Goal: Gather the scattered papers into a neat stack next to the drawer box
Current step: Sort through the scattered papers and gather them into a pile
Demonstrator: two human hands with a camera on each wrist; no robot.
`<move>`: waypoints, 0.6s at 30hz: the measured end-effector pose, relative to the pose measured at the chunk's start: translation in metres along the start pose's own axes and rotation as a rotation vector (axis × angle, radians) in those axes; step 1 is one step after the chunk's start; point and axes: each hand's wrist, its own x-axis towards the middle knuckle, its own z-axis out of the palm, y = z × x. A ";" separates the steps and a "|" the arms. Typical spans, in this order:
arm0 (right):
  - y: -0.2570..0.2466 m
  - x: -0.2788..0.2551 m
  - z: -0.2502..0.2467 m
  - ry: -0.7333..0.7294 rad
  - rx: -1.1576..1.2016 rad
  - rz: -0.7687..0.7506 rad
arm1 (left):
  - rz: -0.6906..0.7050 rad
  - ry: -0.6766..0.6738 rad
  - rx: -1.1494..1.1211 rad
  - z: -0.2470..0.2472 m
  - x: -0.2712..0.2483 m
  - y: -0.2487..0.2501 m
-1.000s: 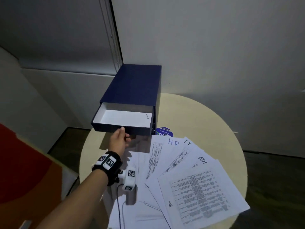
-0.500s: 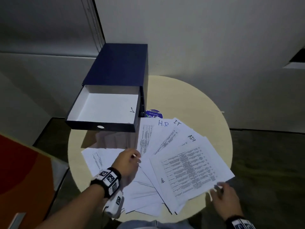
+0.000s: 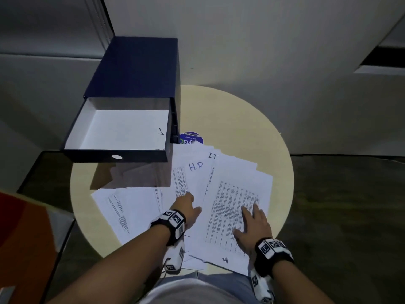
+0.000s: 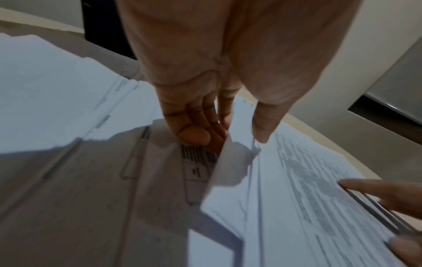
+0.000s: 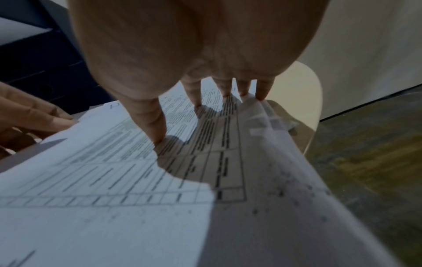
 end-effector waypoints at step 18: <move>0.026 0.023 -0.030 0.032 1.274 0.194 | 0.199 0.073 -0.914 -0.031 -0.030 0.024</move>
